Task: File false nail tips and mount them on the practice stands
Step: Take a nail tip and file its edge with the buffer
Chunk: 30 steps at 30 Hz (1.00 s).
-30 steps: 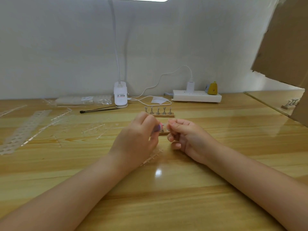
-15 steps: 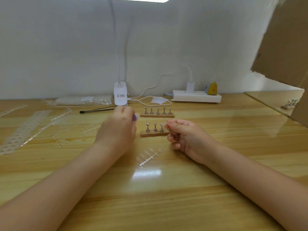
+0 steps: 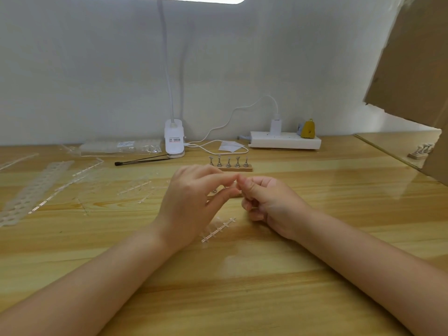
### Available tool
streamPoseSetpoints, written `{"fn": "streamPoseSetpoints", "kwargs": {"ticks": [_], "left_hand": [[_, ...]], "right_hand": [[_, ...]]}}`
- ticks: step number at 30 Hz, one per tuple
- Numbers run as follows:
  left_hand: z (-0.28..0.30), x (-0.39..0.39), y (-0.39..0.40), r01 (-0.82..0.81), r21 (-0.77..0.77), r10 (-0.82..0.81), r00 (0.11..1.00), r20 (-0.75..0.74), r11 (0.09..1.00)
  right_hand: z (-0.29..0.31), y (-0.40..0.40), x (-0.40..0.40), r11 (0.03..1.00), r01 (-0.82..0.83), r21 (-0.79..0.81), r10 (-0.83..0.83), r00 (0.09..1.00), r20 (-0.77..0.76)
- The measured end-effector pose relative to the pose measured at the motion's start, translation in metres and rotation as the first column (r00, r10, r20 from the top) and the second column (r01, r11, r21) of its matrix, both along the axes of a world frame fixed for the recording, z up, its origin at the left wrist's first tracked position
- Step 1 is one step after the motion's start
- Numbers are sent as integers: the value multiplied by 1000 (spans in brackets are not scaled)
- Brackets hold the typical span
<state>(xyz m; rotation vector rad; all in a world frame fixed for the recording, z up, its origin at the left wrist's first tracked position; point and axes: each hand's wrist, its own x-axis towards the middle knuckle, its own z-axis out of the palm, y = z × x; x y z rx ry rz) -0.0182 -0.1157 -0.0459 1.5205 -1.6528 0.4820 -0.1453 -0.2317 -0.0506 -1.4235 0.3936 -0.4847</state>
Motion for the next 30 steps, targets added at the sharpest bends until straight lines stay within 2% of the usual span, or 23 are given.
{"fn": "streamPoseSetpoints", "kwargs": {"ticks": [10, 13, 15, 17, 18, 19, 20, 21, 22, 23, 24, 26, 28, 30], "left_hand": [[-4, 0, 1, -6, 33, 8, 997, -72, 999], [-6, 1, 1, -33, 60, 36, 999, -39, 998], [-6, 2, 1, -35, 61, 39, 997, -69, 998], [-6, 5, 1, -32, 47, 42, 973, -226, 998], [-6, 8, 2, -56, 41, 66, 945, -319, 998], [-6, 13, 2, -96, 46, 107, 912, -396, 994], [-7, 18, 1, -146, 65, 160, 883, -441, 987], [-8, 23, 2, -202, 92, 221, 867, -446, 975], [-10, 27, 2, -260, 118, 285, 864, -415, 958], [-11, 29, 1, -313, 134, 341, 870, -357, 940], [-13, 31, 1, -354, 135, 378, 879, -291, 926], [-16, 31, -1, -397, 126, 415, 888, -196, 909], [-18, 30, -3, -405, 150, 426, 891, -155, 902], [-19, 30, -4, -371, 208, 406, 899, -162, 905]], "right_hand": [[0, -1, -3, 998, -39, -51, 39, 999, -6], [0, 1, -4, 995, -49, -83, 48, 999, -13], [-1, 2, -4, 995, 16, -94, -20, 999, -37], [-2, 0, -5, 973, 166, -163, -173, 984, -35], [-2, -4, -7, 924, 263, -278, -278, 961, -13], [-1, -9, -9, 824, 362, -435, -389, 921, 30], [-1, -16, -12, 665, 440, -603, -492, 866, 89], [0, -23, -15, 478, 451, -754, -573, 811, 122], [0, -29, -18, 317, 391, -864, -631, 767, 116], [-1, -35, -20, 228, 291, -929, -668, 741, 68], [-4, -41, -20, 211, 183, -960, -688, 725, -13], [-10, -47, -19, 268, 24, -963, -690, 703, -174], [-13, -50, -17, 322, -29, -946, -652, 718, -244], [-14, -52, -17, 333, -16, -943, -611, 758, -229]]}}
